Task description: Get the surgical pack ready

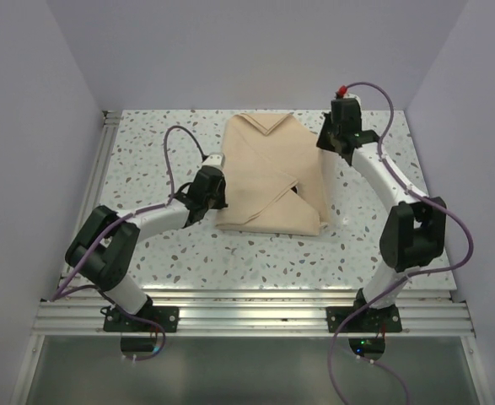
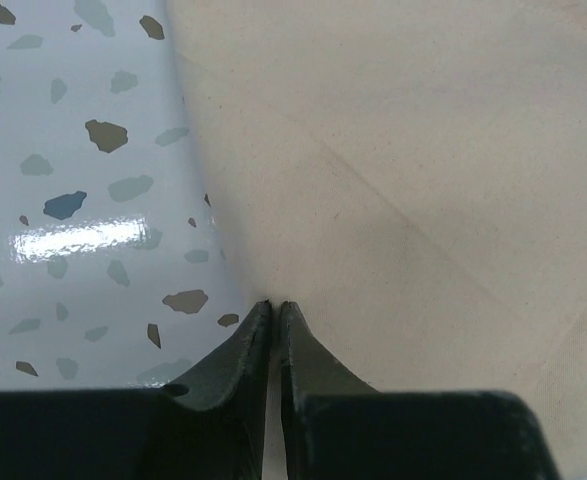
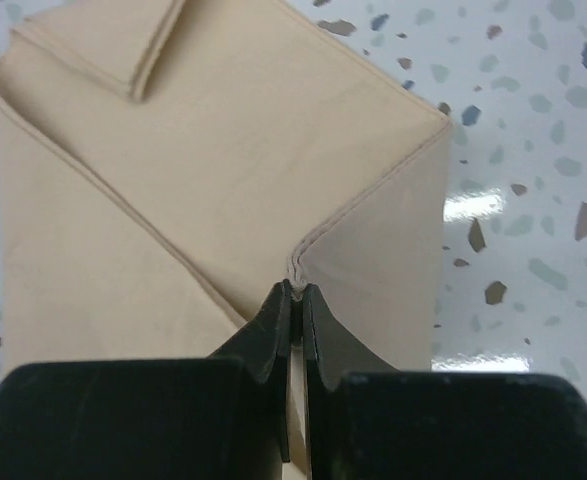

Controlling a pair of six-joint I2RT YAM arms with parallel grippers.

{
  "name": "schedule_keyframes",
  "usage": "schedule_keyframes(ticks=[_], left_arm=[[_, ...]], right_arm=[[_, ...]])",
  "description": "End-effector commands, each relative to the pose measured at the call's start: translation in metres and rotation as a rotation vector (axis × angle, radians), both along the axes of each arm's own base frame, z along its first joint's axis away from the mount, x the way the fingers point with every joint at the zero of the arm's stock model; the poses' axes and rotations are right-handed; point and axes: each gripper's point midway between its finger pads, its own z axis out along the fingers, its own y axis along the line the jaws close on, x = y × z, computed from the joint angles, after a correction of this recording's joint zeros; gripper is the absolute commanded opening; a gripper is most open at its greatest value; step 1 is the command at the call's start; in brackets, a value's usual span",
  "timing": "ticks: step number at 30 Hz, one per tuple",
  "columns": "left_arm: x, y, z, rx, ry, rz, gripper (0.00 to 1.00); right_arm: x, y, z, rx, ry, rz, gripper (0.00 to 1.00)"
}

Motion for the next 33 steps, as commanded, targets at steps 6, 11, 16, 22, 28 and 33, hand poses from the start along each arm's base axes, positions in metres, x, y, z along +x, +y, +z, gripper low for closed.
schedule_keyframes(ticks=[6,11,16,22,28,33], left_arm=[[0.015,-0.006,0.009,0.046,-0.054,-0.016,0.07],[0.014,-0.009,0.009,0.067,-0.068,-0.022,0.05],[0.013,-0.013,0.011,0.089,-0.083,-0.03,0.04],[0.013,-0.014,0.016,0.104,-0.105,-0.032,0.04],[0.012,-0.017,0.02,0.103,-0.119,-0.04,0.04],[0.011,-0.018,0.02,0.111,-0.128,-0.041,0.04]], right_arm=[[0.026,0.111,0.037,0.071,-0.077,0.14,0.0],[0.026,0.191,0.037,0.111,-0.093,0.24,0.0],[0.022,0.248,0.025,0.146,-0.089,0.308,0.0],[0.017,0.292,0.01,0.229,-0.091,0.356,0.0],[0.014,0.318,0.001,0.296,-0.083,0.382,0.0],[0.012,0.337,-0.01,0.343,-0.061,0.405,0.0]])
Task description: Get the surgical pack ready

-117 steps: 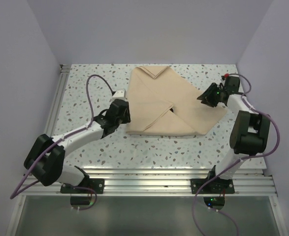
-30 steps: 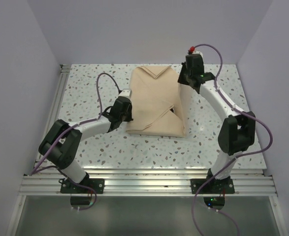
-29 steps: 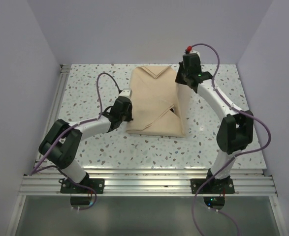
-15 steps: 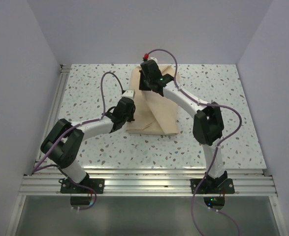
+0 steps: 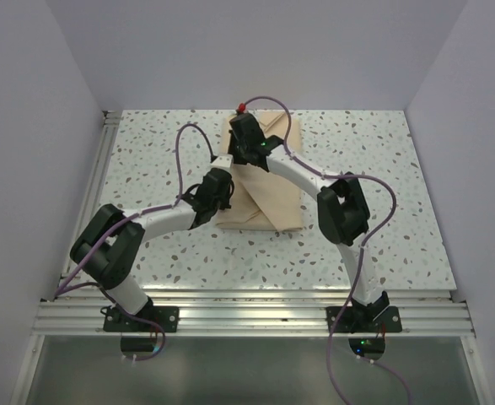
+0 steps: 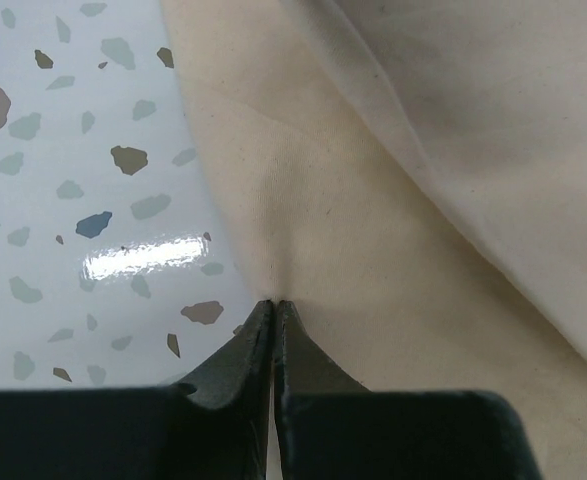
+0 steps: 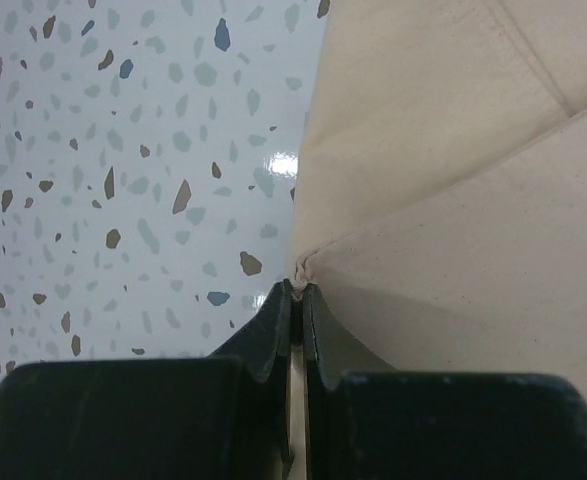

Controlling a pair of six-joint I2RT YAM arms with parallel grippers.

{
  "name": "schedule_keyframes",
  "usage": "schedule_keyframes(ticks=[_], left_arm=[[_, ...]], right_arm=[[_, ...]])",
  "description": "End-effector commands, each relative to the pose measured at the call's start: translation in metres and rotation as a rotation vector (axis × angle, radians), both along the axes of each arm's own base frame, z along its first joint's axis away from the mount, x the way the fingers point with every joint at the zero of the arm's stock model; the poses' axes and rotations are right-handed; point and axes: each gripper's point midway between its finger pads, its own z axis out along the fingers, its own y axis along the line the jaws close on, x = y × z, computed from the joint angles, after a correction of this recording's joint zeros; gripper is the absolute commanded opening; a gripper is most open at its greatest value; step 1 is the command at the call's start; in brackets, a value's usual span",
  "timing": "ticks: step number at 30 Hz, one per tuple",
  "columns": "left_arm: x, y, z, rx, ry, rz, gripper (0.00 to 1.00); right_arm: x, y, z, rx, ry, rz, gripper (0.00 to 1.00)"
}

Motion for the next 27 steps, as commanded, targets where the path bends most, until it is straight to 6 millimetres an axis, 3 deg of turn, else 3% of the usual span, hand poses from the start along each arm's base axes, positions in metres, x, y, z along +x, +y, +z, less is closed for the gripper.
schedule_keyframes(ticks=[1,15,21,27], left_arm=[[0.008,-0.014,0.018,-0.027,-0.062,-0.024,0.04],[0.008,-0.014,0.016,-0.011,-0.064,-0.02,0.04],[0.006,-0.012,0.017,-0.024,-0.06,-0.008,0.09],[0.005,0.001,0.02,-0.057,-0.063,0.04,0.19]], right_arm=[[0.009,0.043,0.037,0.182,-0.077,0.034,0.0],[0.004,0.069,-0.011,0.292,0.02,0.059,0.0],[0.0,0.07,-0.01,0.322,0.029,0.074,0.29],[0.009,0.057,0.024,0.342,-0.026,0.057,0.45]])
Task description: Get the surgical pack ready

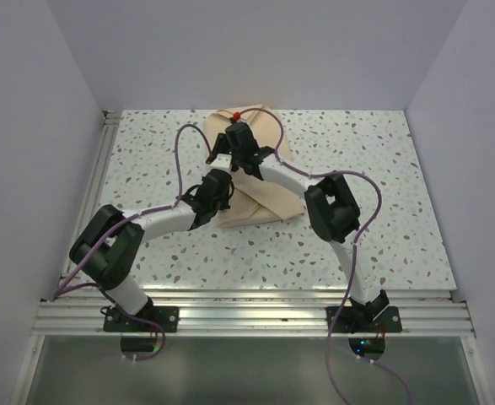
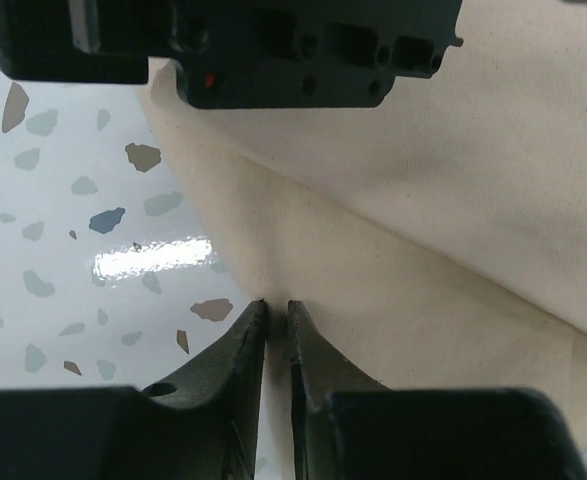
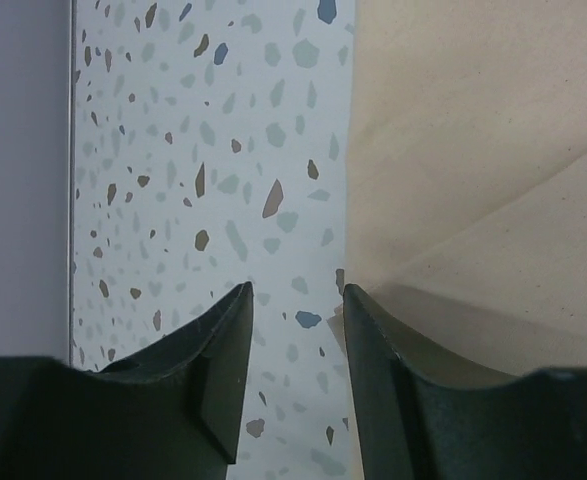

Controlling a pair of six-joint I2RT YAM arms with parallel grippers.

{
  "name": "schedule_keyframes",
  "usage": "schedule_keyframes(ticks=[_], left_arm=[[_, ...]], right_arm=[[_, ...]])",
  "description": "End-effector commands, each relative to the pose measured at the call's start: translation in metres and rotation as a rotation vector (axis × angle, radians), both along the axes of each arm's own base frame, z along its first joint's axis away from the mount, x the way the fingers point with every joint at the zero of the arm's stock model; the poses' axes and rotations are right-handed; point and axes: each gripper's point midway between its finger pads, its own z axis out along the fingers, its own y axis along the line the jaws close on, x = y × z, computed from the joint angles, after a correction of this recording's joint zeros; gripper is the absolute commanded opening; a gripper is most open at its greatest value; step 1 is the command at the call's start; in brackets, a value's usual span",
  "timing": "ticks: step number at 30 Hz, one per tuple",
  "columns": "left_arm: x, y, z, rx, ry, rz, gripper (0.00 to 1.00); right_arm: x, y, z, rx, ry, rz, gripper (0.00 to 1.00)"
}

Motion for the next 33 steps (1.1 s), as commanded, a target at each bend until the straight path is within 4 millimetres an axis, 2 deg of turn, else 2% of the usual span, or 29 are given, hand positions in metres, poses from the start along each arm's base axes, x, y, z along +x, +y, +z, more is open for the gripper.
schedule_keyframes(ticks=[1,6,8,9,10,11,12,13,15,16,18,22,24,28,33], left_arm=[[0.006,-0.001,0.021,-0.091,-0.051,0.026,0.2],[0.004,0.007,0.025,-0.119,-0.057,0.047,0.28],[0.003,0.011,0.03,-0.13,-0.064,0.058,0.3],[0.002,0.012,0.031,-0.133,-0.066,0.061,0.33],[0.002,0.014,0.035,-0.144,-0.069,0.067,0.36],[0.002,0.015,0.037,-0.151,-0.07,0.07,0.4],[0.0,0.016,0.037,-0.146,-0.058,0.073,0.42],[0.002,0.016,0.045,-0.158,-0.071,0.076,0.45],[0.003,0.019,0.048,-0.159,-0.065,0.087,0.54],[0.006,0.02,0.053,-0.171,-0.068,0.099,0.56],[0.011,0.024,0.057,-0.184,-0.07,0.111,0.62],[0.032,0.027,0.065,-0.232,-0.065,0.133,0.68],[0.041,0.029,0.065,-0.248,-0.053,0.146,0.7],[0.065,0.032,0.065,-0.282,-0.049,0.173,0.71],[0.086,0.024,0.061,-0.291,-0.034,0.182,0.73]], right_arm=[[0.012,-0.002,0.062,0.096,-0.097,-0.01,0.46],[0.025,-0.029,0.102,0.118,-0.147,-0.047,0.54],[0.03,-0.049,0.106,0.111,-0.149,-0.072,0.55],[0.028,-0.06,0.123,0.119,-0.172,-0.08,0.57],[0.03,-0.077,0.114,0.101,-0.159,-0.098,0.57],[0.029,-0.087,0.117,0.096,-0.162,-0.106,0.58],[0.026,-0.1,0.131,0.096,-0.187,-0.111,0.59],[0.025,-0.12,0.119,0.073,-0.164,-0.131,0.6],[0.018,-0.139,0.114,0.038,-0.161,-0.115,0.61],[0.01,-0.159,0.112,0.014,-0.144,-0.127,0.64],[0.0,-0.178,0.106,-0.043,-0.146,-0.123,0.68],[-0.035,-0.223,0.092,-0.163,-0.134,-0.158,0.84],[-0.043,-0.234,0.086,-0.199,-0.133,-0.163,0.86],[-0.064,-0.249,0.059,-0.25,-0.084,-0.159,0.86],[-0.072,-0.253,0.033,-0.268,-0.04,-0.144,0.86]])
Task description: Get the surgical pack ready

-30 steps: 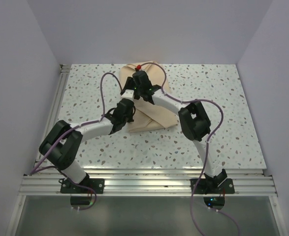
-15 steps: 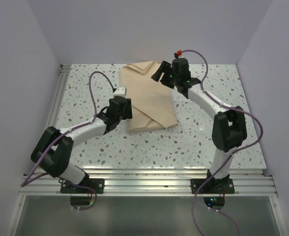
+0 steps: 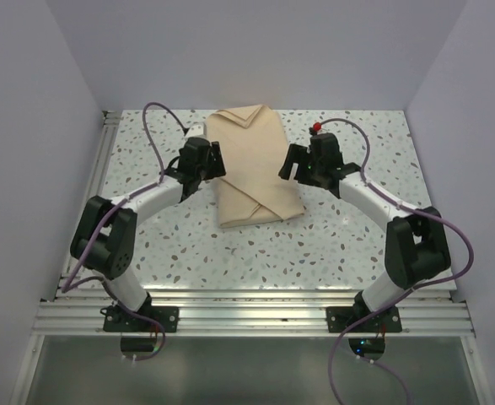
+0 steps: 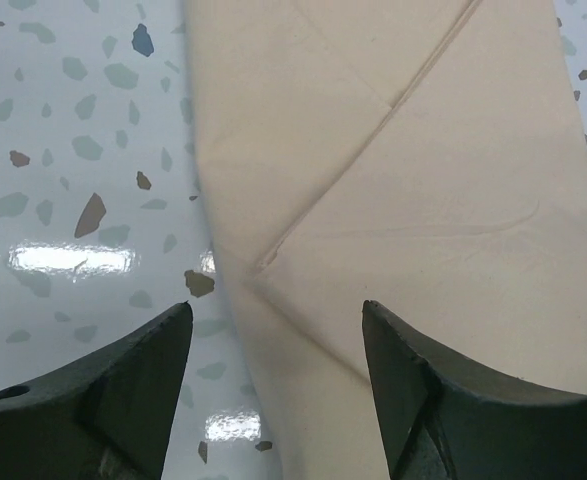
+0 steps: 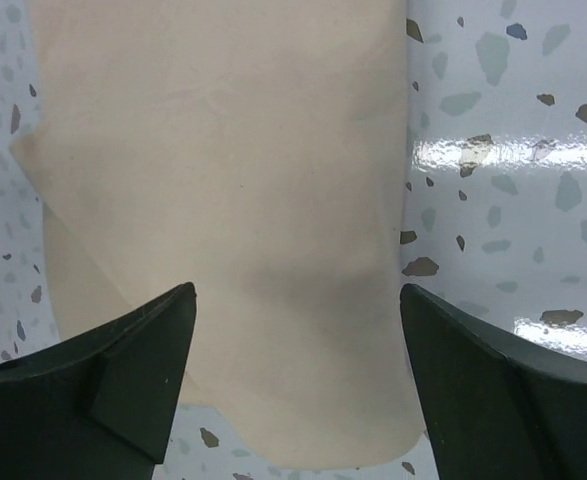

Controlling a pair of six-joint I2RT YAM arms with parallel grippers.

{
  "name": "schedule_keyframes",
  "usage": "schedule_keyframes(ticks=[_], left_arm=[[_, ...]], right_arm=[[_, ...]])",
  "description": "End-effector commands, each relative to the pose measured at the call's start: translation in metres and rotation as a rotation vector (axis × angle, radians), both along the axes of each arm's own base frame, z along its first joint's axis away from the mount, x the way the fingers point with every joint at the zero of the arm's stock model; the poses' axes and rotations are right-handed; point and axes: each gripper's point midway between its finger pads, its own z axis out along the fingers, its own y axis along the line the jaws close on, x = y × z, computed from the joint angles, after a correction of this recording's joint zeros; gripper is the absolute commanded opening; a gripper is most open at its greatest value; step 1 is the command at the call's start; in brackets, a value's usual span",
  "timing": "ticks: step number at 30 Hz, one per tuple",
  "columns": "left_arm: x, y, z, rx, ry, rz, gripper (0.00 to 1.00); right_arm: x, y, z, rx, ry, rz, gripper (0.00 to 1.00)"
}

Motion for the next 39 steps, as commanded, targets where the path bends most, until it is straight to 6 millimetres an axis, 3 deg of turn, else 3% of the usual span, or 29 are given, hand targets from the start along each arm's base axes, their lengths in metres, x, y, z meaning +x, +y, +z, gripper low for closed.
schedule_keyframes(ticks=[1,7,10,13,14,20,27,35,39], left_arm=[[0.024,-0.015,0.008,-0.054,-0.01,-0.005,0.73],[0.032,-0.023,-0.02,-0.058,0.044,-0.003,0.72],[0.028,-0.022,-0.033,-0.056,0.071,0.003,0.66],[0.021,-0.018,-0.045,-0.055,0.09,0.018,0.52],[0.019,-0.017,-0.047,-0.054,0.089,0.021,0.43],[0.013,-0.006,-0.053,-0.035,0.091,0.063,0.13],[0.014,-0.006,-0.059,-0.031,0.098,0.061,0.0],[0.001,-0.003,-0.066,-0.037,0.105,0.056,0.0],[-0.017,0.002,-0.073,-0.045,0.117,0.053,0.0]], right_arm=[[-0.001,-0.009,-0.005,-0.031,-0.016,0.004,0.86],[0.002,-0.019,-0.021,-0.063,0.008,-0.004,0.91],[0.001,-0.021,-0.03,-0.075,0.026,0.003,0.91],[-0.002,-0.021,-0.038,-0.071,0.038,0.014,0.89],[-0.003,-0.02,-0.041,-0.068,0.044,0.02,0.87],[-0.012,-0.007,-0.061,0.0,0.084,0.06,0.74],[-0.034,0.016,-0.078,0.055,0.111,0.121,0.69],[-0.071,0.029,-0.073,0.034,0.105,0.127,0.61],[-0.093,0.033,-0.076,0.033,0.111,0.137,0.6]])
